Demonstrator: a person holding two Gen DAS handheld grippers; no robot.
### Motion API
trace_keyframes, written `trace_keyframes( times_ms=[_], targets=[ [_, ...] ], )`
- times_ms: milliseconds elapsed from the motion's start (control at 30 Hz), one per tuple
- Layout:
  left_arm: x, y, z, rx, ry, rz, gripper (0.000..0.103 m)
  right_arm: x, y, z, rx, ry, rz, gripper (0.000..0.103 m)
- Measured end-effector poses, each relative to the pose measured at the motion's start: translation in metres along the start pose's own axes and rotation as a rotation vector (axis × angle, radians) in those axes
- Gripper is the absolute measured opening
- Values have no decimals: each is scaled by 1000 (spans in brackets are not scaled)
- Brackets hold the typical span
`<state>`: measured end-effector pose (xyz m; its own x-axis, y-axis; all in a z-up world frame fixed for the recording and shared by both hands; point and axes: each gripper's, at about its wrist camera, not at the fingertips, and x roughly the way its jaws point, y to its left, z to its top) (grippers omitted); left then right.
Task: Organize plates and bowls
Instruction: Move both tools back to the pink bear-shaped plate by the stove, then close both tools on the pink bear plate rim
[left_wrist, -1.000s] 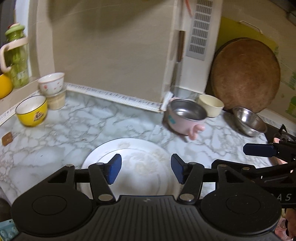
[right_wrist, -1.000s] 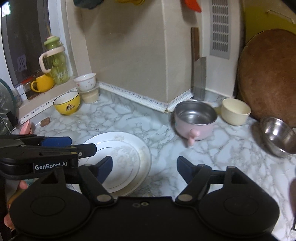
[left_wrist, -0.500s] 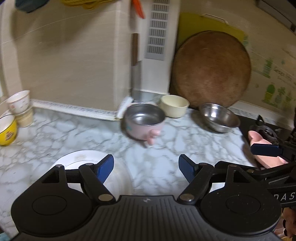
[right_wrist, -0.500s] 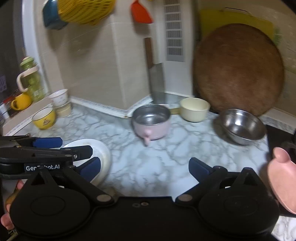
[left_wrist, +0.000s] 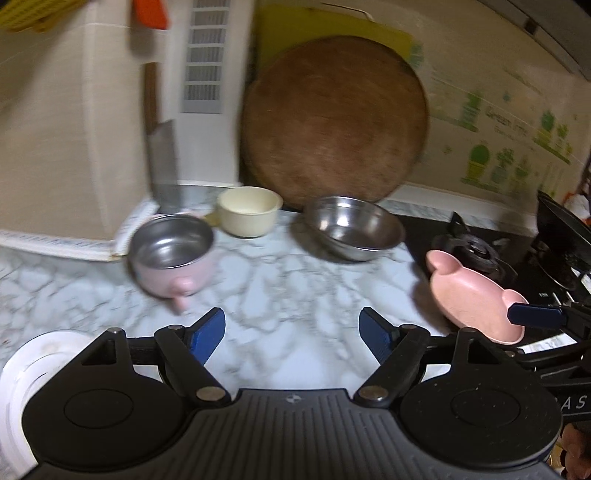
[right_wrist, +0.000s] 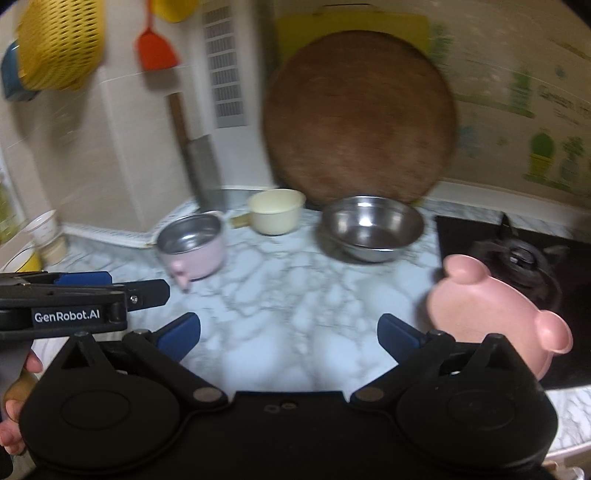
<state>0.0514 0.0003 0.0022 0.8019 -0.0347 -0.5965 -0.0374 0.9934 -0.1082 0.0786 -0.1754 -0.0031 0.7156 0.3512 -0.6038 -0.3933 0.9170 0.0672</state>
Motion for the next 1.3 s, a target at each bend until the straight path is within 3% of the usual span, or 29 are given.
trace_keyframes(
  times_ms=[267, 867, 1067, 1300],
  targets=[
    [44, -50, 12, 74, 57, -91, 79, 2, -54, -12, 86, 26, -105, 103],
    [158, -157, 31, 264, 141, -198, 79, 19, -185, -33, 290, 66, -392, 102],
    [200, -181, 29, 297, 199, -209, 79, 39, -211, -41, 335, 118, -433, 101],
    [233, -197, 26, 330, 228, -178, 79, 59, -233, -48, 401, 157, -435, 90]
  ],
)
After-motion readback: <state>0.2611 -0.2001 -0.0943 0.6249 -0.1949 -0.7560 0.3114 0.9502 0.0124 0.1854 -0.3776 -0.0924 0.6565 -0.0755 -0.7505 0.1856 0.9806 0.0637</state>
